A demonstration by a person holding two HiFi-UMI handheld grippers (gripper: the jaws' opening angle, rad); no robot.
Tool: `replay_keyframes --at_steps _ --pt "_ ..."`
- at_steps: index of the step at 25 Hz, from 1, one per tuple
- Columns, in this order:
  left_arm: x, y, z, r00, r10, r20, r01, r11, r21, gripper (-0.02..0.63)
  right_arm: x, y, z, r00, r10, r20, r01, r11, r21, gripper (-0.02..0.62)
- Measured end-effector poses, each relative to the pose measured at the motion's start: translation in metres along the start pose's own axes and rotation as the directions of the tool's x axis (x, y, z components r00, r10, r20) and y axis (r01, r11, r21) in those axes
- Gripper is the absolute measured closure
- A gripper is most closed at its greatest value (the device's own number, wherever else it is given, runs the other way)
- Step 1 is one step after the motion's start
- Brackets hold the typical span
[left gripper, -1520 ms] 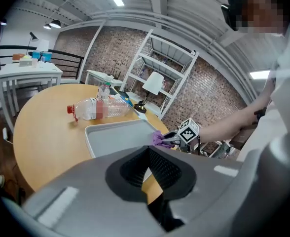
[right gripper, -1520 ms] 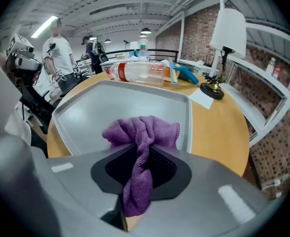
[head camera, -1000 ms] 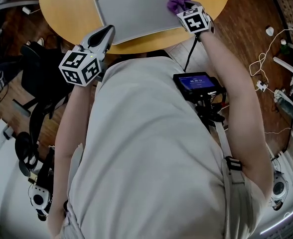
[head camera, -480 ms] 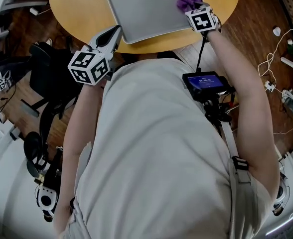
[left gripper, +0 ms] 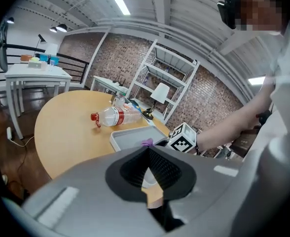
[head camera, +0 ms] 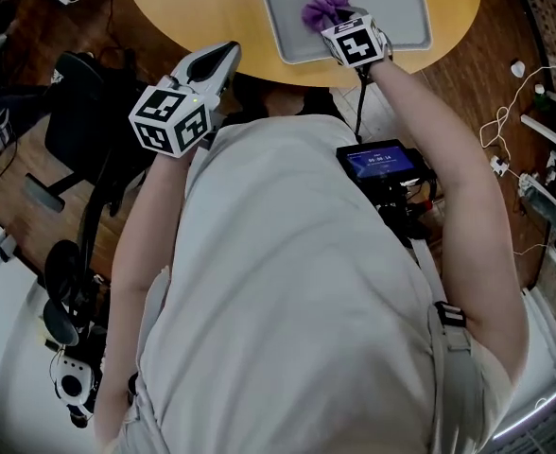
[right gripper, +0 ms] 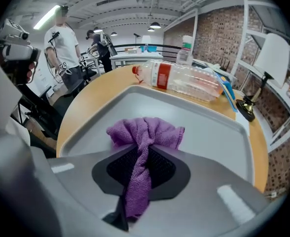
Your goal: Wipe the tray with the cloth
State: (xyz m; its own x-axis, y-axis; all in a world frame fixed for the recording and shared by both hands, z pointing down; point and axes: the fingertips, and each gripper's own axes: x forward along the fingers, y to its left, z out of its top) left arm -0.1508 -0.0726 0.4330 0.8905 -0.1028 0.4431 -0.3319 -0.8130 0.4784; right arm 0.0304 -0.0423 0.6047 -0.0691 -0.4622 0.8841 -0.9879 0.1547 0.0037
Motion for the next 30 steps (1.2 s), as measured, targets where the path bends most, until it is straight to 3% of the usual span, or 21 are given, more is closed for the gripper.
replay_keyframes --at_steps 3,8,11,20,26,30 --pt "-0.039 0.025 -0.014 1.000 0.002 0.006 -0.002 1.000 0.004 0.606 0.016 0.046 0.021 1.000 0.015 -0.008 -0.015 1.000 -0.005 0.540" --pt "-0.048 0.023 -0.010 1.000 0.002 -0.008 -0.002 1.000 0.004 0.606 0.012 0.037 0.031 1.000 -0.008 -0.011 0.008 0.999 0.036 0.540" --pt "-0.053 0.023 -0.008 1.000 0.005 -0.015 -0.005 1.000 0.001 0.606 0.013 0.050 0.041 0.999 0.037 0.007 -0.037 0.997 0.060 0.540" --pt "-0.057 0.022 -0.002 1.000 0.009 0.013 -0.009 1.000 0.000 0.606 0.013 0.052 0.044 0.999 0.036 -0.002 -0.036 0.998 -0.044 0.535" --pt "-0.065 0.019 -0.008 0.998 0.049 0.033 -0.049 0.999 -0.008 0.606 0.016 0.063 0.063 0.996 0.075 0.046 -0.070 0.993 -0.098 0.534" --pt "-0.032 0.008 0.001 0.998 0.069 0.013 -0.069 0.997 -0.016 0.606 0.019 0.041 0.064 0.990 0.139 0.034 -0.132 0.978 -0.162 0.532"
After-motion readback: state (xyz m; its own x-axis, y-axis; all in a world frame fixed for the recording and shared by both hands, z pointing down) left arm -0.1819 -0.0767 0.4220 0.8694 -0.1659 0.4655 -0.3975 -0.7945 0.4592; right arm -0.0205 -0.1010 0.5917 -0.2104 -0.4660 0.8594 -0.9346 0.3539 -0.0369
